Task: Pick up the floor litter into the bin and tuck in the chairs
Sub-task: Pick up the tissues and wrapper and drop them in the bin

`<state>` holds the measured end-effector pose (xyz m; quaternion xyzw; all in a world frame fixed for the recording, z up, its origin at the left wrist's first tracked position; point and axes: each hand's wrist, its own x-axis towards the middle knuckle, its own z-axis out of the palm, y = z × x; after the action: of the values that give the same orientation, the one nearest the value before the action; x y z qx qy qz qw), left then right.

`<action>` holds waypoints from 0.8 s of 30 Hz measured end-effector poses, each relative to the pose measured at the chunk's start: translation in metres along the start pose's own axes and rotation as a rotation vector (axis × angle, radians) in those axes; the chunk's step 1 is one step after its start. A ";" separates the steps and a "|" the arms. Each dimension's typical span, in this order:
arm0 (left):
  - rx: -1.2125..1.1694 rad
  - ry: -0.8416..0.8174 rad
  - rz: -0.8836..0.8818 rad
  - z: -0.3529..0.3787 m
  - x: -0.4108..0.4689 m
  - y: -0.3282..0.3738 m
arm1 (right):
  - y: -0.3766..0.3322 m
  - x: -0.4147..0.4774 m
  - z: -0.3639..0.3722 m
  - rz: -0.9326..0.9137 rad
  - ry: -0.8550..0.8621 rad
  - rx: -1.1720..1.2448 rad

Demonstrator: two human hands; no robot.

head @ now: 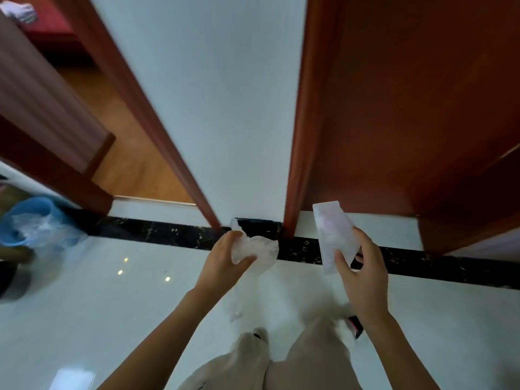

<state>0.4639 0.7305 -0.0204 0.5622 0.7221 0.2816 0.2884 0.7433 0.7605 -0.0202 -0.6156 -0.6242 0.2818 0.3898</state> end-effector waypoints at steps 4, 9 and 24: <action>0.014 0.046 -0.097 -0.039 0.003 -0.047 | -0.020 0.003 0.054 -0.014 -0.077 -0.011; 0.002 0.062 -0.219 -0.042 0.030 -0.089 | -0.011 0.024 0.111 -0.008 -0.181 -0.042; -0.020 -0.065 -0.333 0.125 0.229 -0.251 | 0.173 0.116 0.308 0.142 -0.283 -0.155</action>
<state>0.3459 0.9114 -0.3110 0.4406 0.7927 0.2190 0.3599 0.5887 0.9287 -0.3131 -0.6405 -0.6478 0.3433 0.2284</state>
